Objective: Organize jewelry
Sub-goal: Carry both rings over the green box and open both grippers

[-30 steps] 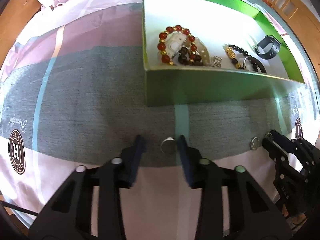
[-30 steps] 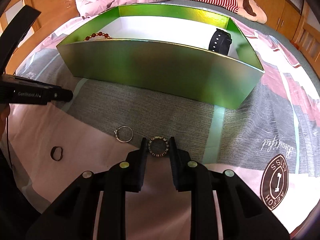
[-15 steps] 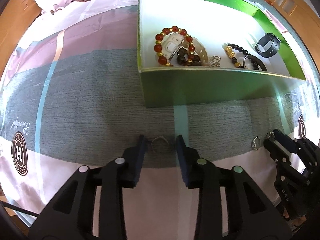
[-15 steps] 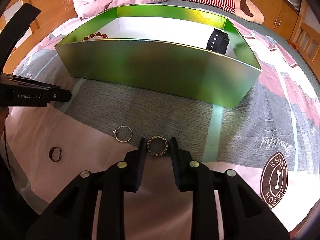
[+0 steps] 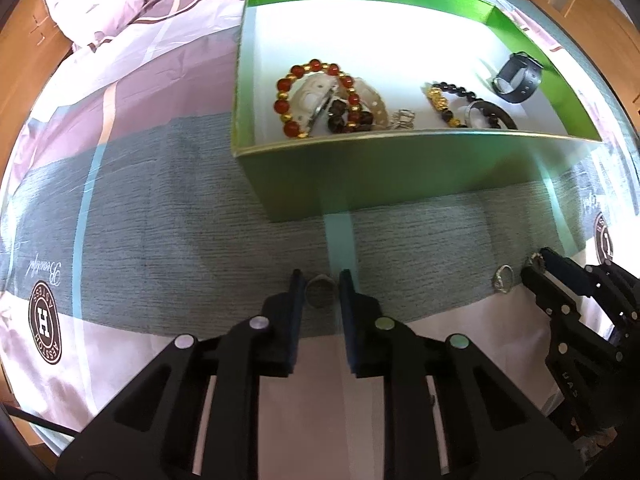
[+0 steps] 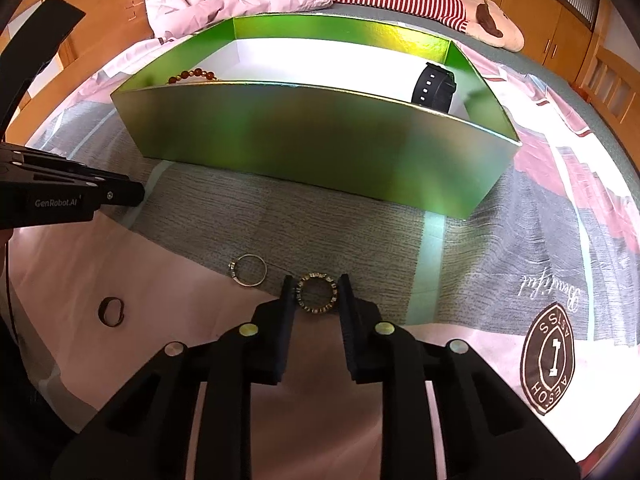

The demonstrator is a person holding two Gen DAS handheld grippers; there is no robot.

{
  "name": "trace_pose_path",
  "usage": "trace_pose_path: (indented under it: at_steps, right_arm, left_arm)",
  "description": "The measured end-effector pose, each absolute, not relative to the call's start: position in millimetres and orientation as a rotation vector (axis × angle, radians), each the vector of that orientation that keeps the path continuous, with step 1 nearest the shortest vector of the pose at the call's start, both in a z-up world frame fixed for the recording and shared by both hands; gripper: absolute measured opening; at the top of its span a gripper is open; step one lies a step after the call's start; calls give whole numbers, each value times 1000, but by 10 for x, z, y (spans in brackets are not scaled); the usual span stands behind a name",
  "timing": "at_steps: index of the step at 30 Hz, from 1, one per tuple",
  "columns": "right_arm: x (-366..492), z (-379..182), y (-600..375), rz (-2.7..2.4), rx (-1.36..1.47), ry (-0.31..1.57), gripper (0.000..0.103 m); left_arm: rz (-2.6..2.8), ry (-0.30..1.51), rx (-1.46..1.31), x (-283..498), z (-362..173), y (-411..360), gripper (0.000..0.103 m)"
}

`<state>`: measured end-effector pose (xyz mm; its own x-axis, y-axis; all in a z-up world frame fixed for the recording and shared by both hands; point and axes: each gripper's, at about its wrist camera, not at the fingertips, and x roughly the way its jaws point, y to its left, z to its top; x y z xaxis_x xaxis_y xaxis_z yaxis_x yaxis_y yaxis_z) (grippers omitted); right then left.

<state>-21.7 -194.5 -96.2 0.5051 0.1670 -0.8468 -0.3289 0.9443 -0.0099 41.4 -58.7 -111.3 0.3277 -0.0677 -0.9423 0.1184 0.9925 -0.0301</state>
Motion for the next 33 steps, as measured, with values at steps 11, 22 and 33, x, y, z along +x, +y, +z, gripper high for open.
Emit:
trace_pose_path:
  at_steps: [11, 22, 33]
  right_arm:
    - [-290, -777, -1954, 322, -160, 969, 22]
    - [-280, -853, -1909, 322, -168, 999, 22]
    - [-312, -874, -1908, 333, -170, 1009, 22]
  left_arm:
    - [-150, 1222, 52, 299, -1062, -633, 18]
    - [-161, 1214, 61, 386, -1056, -551, 18]
    - [-175, 1199, 74, 346, -994, -568, 18]
